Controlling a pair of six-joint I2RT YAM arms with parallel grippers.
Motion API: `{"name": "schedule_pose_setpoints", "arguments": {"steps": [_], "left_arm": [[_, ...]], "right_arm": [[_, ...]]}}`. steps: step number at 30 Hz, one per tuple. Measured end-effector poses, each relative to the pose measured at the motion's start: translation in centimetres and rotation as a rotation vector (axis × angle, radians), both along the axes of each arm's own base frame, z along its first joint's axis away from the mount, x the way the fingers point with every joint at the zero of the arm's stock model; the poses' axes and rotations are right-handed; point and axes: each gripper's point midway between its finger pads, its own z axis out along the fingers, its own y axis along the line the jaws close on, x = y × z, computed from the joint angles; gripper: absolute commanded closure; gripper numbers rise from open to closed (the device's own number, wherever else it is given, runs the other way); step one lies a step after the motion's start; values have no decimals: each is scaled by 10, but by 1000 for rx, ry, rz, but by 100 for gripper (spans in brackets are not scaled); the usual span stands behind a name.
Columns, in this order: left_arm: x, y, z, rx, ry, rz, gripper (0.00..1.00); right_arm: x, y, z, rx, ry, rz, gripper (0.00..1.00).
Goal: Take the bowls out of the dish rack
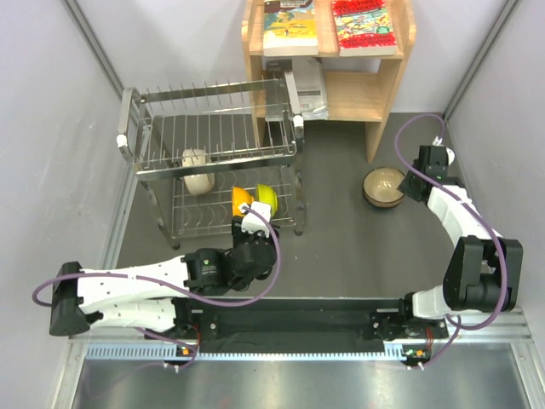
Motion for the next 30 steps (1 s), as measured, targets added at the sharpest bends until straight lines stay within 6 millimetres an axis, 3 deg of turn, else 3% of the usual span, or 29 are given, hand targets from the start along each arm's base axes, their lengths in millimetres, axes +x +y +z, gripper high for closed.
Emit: {"name": "schedule_pose_setpoints", "arguments": {"steps": [7,10,14,16,17,22,26,30], "left_arm": [[-1,5,5,-18,-2,8,35],[-1,7,5,-18,-2,12,35],[-1,9,6,-18,-6,17,35],[-1,9,7,-21,-7,20,35],[-1,9,7,-21,-7,20,35],[-1,9,7,-23,-6,23,35],[0,11,6,-34,-5,38,34],[2,22,2,-59,-14,105,31]], "right_arm": [[2,5,-7,21,13,20,72],[1,6,-12,29,25,26,77],[-1,10,-16,45,32,39,61],[-1,12,-16,55,32,48,60],[-1,13,-16,57,31,49,51],[-1,14,-15,59,26,54,51],[-5,13,-5,55,10,51,50],[-13,14,23,50,-55,50,46]]}}
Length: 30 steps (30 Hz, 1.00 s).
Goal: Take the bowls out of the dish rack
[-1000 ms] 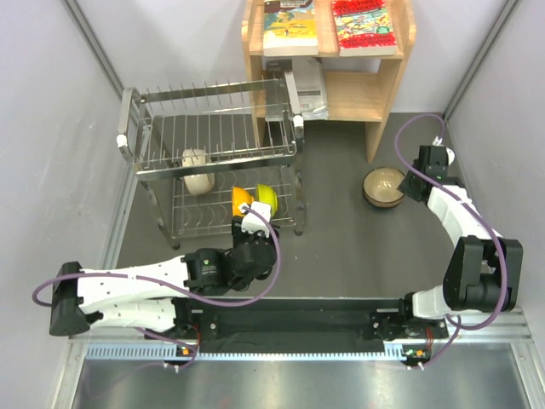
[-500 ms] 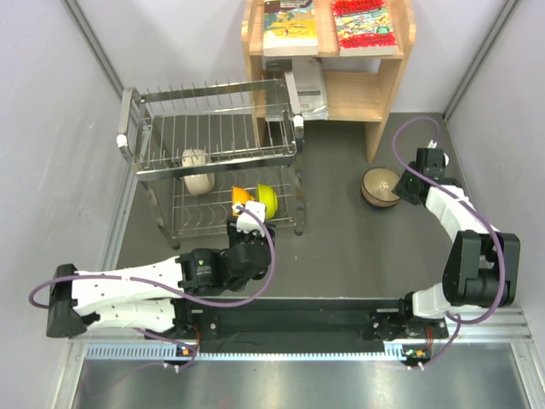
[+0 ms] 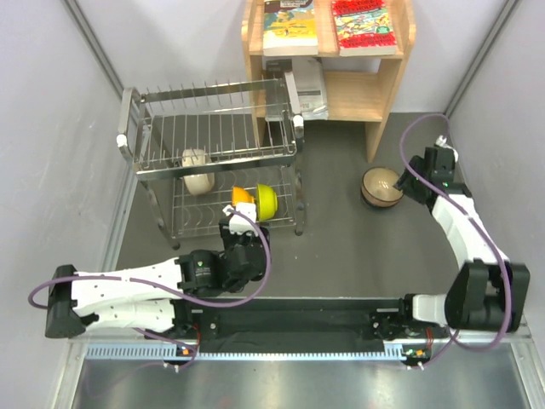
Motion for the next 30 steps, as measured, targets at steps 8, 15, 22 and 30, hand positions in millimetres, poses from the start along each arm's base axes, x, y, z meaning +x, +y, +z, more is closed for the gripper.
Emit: {"name": "schedule_pose_setpoints", "arguments": {"steps": [8,15,22,30], "left_arm": [[19,38,-21,-29,8,222,17],[49,63,-29,-76,22,320,14],[80,95,-33,-80,113,364,13],[77,73,-25,-32,160,165,11]], "right_arm": [[-47,10,71,19,-227,14,26],[-63,20,112,29,-304,75,25],[-71,24,126,29,-325,105,25],[-91,29,143,29,-403,120,25]]}}
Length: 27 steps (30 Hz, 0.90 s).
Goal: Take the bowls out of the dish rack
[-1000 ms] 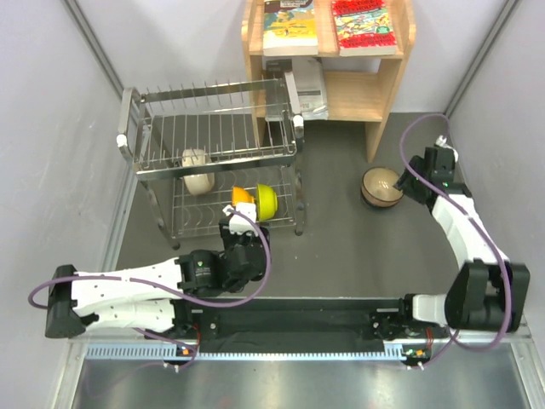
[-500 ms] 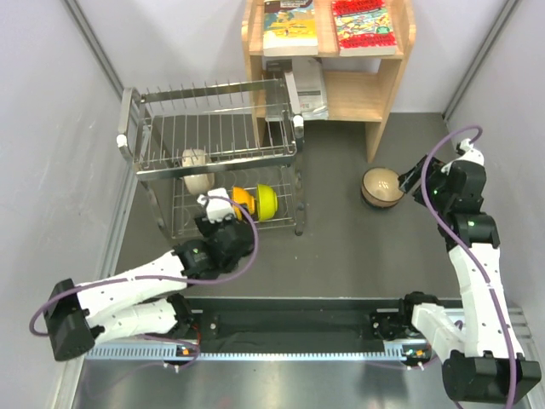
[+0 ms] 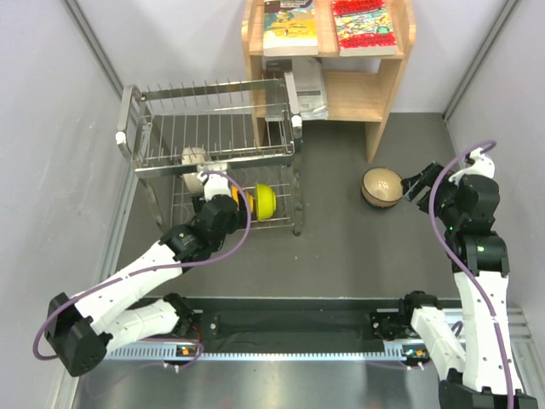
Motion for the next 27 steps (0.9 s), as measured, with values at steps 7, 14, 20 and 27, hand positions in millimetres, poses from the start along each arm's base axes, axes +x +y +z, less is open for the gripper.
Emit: {"name": "schedule_pose_setpoints", "arguments": {"steps": [7,14,20,27], "left_arm": [[6,4,-3,13,-3,-21,11],[-5,14,-48,-70,38,38,14],[-15,22,-66,-117,42,74,14],[-2,14,-46,-139,-59,41,14]], "right_arm": [[-5,2,-1,8,-8,4,25],[-5,5,2,14,-18,20,25],[-3,7,-2,18,-17,31,25],[0,8,-9,21,-11,38,25]]}}
